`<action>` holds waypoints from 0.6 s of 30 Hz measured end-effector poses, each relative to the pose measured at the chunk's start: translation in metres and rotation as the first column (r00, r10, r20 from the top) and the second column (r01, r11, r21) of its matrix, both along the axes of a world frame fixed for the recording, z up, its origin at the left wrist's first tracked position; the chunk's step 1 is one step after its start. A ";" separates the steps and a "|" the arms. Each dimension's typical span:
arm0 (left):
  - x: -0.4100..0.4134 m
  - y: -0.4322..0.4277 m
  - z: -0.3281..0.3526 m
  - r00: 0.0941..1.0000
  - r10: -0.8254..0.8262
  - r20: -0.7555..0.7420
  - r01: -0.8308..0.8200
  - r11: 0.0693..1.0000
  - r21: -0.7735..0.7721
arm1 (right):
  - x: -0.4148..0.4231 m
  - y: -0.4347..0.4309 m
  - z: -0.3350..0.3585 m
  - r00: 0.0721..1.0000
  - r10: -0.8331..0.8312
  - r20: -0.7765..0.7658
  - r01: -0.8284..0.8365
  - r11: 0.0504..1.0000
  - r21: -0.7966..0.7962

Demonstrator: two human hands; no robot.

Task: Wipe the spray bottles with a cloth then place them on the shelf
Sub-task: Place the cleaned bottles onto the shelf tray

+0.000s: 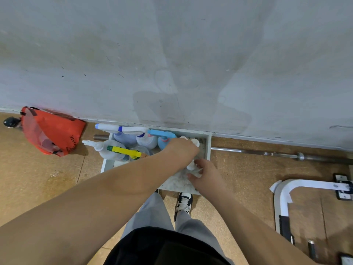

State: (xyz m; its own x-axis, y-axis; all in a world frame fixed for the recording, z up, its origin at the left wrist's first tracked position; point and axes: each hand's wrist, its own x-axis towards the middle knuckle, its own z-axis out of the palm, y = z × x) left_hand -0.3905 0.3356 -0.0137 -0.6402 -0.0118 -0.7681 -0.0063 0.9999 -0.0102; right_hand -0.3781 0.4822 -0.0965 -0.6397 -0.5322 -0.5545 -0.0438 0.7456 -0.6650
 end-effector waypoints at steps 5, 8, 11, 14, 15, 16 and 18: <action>0.007 -0.009 0.003 0.998 0.046 -0.045 -0.046 0.999 0.001 | 0.000 -0.009 -0.008 0.996 -0.020 -0.082 0.018 1.000 -0.022; 0.015 -0.023 0.009 0.986 0.125 -0.112 -0.120 0.992 0.044 | -0.009 -0.011 -0.011 0.994 0.009 -0.112 -0.012 1.000 -0.026; 0.025 -0.038 0.008 0.963 0.210 -0.169 -0.196 0.976 0.098 | -0.021 -0.006 -0.007 0.995 -0.018 -0.093 0.019 1.000 0.017; 0.030 -0.051 0.005 0.942 0.289 -0.170 -0.263 0.951 0.161 | -0.033 0.000 0.000 0.992 -0.065 -0.104 0.067 0.998 0.015; 0.031 -0.056 0.005 0.927 0.331 -0.175 -0.300 0.937 0.178 | -0.036 0.001 0.003 0.991 -0.083 -0.101 0.084 0.997 -0.002; 0.032 -0.058 0.006 0.912 0.373 -0.174 -0.338 0.919 0.202 | -0.038 0.004 0.007 0.991 -0.103 -0.091 0.102 0.995 -0.017; 0.033 -0.063 0.005 0.893 0.424 -0.151 -0.385 0.894 0.230 | -0.039 0.007 0.013 0.988 -0.151 -0.044 0.149 0.987 -0.053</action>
